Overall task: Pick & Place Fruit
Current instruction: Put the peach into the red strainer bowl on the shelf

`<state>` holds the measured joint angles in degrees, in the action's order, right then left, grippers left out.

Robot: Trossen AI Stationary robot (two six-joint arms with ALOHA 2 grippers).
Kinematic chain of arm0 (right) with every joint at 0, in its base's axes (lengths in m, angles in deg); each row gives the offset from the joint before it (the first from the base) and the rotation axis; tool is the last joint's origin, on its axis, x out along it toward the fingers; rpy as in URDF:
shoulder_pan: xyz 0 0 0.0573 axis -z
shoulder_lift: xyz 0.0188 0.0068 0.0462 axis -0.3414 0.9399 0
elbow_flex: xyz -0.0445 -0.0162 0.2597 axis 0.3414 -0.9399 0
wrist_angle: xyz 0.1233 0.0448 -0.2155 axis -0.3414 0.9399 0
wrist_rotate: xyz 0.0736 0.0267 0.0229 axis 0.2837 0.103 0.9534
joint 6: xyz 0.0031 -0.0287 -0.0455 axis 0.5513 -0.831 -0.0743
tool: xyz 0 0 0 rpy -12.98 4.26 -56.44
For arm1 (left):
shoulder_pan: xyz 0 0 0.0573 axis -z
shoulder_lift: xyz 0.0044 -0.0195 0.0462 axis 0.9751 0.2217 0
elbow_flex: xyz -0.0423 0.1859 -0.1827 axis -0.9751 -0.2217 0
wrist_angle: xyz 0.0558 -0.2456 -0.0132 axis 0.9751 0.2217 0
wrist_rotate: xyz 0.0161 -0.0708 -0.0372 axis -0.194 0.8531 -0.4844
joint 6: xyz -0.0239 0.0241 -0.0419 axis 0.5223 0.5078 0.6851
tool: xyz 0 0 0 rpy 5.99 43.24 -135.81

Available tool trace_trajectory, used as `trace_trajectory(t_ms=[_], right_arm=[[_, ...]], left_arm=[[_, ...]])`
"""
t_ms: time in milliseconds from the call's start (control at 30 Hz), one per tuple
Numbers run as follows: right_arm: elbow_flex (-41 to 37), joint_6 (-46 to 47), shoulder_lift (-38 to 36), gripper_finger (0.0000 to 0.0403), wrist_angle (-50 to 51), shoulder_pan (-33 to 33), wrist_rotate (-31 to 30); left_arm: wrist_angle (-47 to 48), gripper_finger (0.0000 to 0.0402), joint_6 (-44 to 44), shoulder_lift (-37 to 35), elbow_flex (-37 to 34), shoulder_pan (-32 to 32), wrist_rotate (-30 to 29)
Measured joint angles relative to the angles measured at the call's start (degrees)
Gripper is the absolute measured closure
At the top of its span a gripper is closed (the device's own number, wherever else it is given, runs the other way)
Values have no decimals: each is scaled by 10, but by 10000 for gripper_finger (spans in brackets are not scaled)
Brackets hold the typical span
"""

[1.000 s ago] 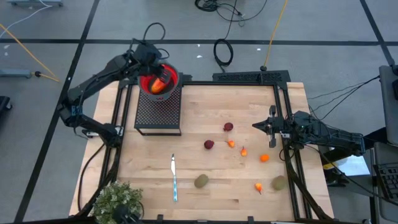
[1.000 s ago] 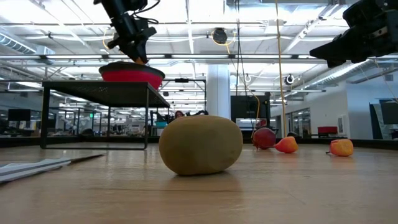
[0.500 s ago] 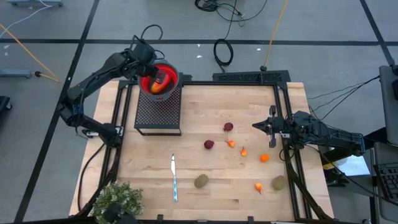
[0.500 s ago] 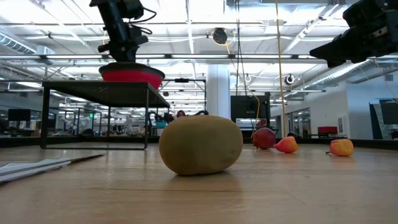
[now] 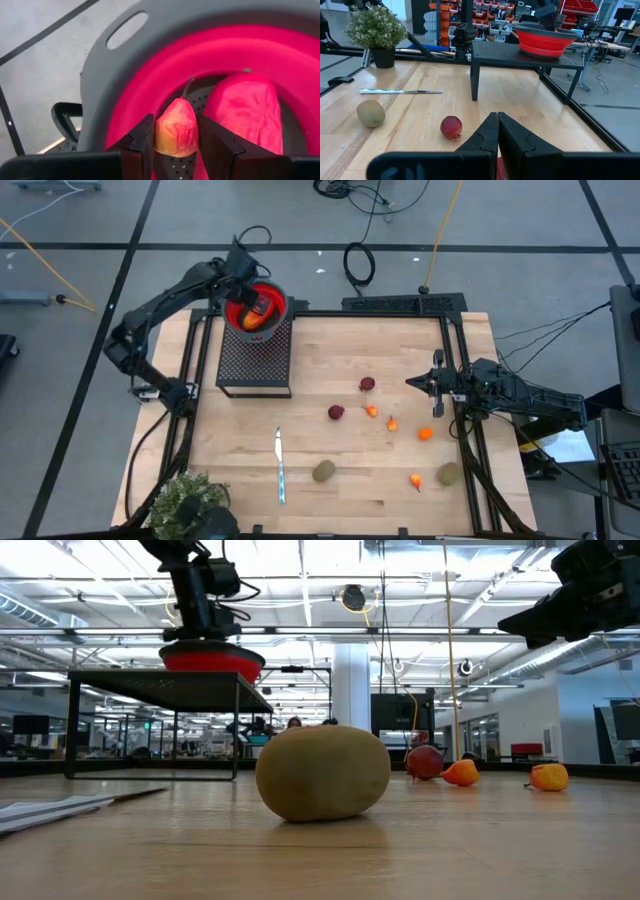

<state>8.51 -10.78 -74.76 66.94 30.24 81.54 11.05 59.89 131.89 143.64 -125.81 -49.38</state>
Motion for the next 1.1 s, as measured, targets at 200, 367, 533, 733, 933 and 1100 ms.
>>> trace_trajectory(t_ms=[200,367,533,733,933,1100], right_arm=[[0,0,0,403,0,0,0],[0,0,0,403,0,0,0],[0,0,0,403,0,0,0],[0,0,0,403,0,0,0],[0,0,0,403,0,0,0],[0,0,0,403,0,0,0]], left_arm=[[-16,280,-7,16,0,-1,10],[-19,280,-22,25,0,-1,18],[-20,280,-39,28,0,-4,20],[-20,279,-41,28,0,-4,20],[-20,279,-40,28,0,-4,20],[-20,278,-39,28,0,-4,20]])
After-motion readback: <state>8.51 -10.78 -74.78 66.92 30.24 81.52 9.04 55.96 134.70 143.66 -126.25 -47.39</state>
